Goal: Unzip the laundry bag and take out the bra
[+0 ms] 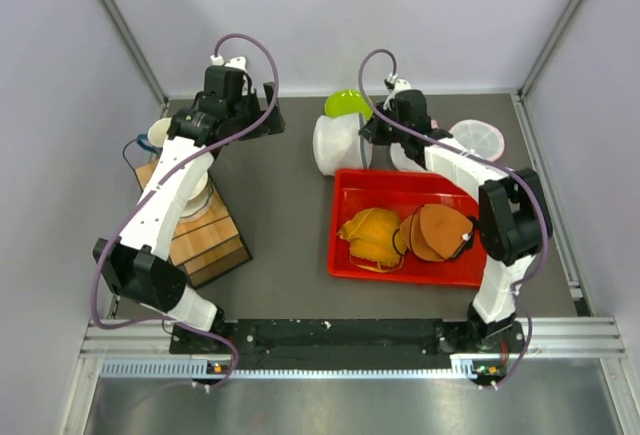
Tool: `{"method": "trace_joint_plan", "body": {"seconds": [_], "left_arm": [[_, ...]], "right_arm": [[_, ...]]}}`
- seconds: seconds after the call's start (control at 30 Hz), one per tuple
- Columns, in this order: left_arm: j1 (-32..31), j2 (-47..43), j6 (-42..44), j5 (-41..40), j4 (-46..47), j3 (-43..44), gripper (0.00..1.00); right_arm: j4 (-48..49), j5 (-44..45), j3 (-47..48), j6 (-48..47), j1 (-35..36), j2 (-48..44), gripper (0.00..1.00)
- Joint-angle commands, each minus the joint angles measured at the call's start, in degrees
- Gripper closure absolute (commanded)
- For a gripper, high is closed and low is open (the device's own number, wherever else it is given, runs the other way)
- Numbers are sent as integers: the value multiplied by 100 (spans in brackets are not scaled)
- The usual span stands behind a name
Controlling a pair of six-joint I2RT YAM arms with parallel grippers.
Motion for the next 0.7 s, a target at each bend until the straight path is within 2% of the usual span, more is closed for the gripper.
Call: {"method": "trace_joint_plan", "body": {"seconds": [0.0, 0.03, 0.23, 0.37, 0.53, 0.67], "left_arm": [[-12, -82, -77, 97, 285, -45, 1], [-4, -91, -59, 62, 285, -54, 1], [49, -21, -33, -44, 276, 52, 1], [671, 120, -182, 332, 101, 105, 1], [928, -20, -95, 387, 109, 113, 1], [928, -73, -130, 501, 92, 113, 1]], "right_arm": [[-191, -179, 1048, -616, 265, 63, 100], [-548, 5, 1164, -801, 318, 46, 100], [-1192, 1015, 1788, -2427, 1021, -130, 100], [-1176, 2053, 1702, -3332, 1522, -104, 100], [-745, 2624, 1419, -3553, 1514, -262, 100], [-1113, 2337, 1805, -3300, 1032, -253, 100]]}}
